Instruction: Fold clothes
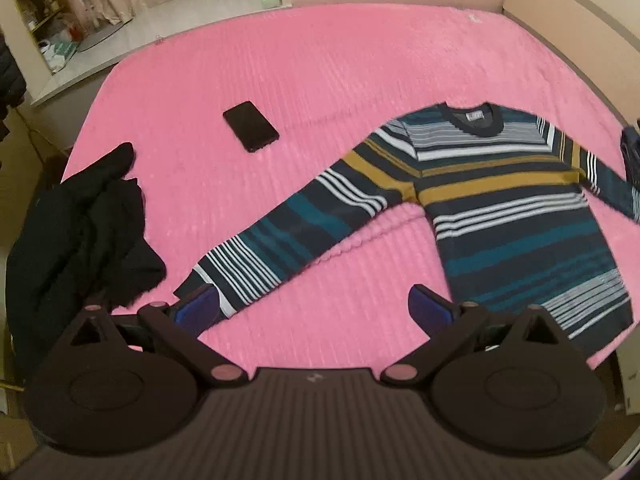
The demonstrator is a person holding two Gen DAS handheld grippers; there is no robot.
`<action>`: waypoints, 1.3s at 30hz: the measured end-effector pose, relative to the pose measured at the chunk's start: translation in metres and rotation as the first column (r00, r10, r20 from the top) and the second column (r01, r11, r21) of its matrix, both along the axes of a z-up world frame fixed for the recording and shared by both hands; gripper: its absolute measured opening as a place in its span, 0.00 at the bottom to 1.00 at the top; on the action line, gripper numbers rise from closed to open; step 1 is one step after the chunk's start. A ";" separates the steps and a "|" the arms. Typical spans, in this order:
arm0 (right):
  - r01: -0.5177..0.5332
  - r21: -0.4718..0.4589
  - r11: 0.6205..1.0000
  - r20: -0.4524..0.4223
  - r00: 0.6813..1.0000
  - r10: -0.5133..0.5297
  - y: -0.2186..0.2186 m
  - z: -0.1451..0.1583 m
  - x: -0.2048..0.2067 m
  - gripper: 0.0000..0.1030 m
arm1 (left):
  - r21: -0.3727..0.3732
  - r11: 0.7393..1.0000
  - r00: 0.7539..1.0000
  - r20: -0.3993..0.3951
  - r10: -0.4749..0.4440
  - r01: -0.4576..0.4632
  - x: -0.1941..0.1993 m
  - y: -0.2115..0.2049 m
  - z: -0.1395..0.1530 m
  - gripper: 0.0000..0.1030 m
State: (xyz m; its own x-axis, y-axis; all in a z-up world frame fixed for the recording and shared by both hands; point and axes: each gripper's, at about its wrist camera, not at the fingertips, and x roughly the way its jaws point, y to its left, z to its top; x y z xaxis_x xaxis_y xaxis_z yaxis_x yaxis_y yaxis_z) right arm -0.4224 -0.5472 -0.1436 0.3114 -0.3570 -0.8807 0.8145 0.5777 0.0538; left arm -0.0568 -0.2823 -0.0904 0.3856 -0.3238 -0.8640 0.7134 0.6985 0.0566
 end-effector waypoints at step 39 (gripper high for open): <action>-0.191 0.083 0.978 -0.155 0.967 0.202 0.052 -0.012 0.053 1.00 | 0.018 0.998 0.993 -0.098 0.069 -0.068 -0.015 0.043 -0.023 0.96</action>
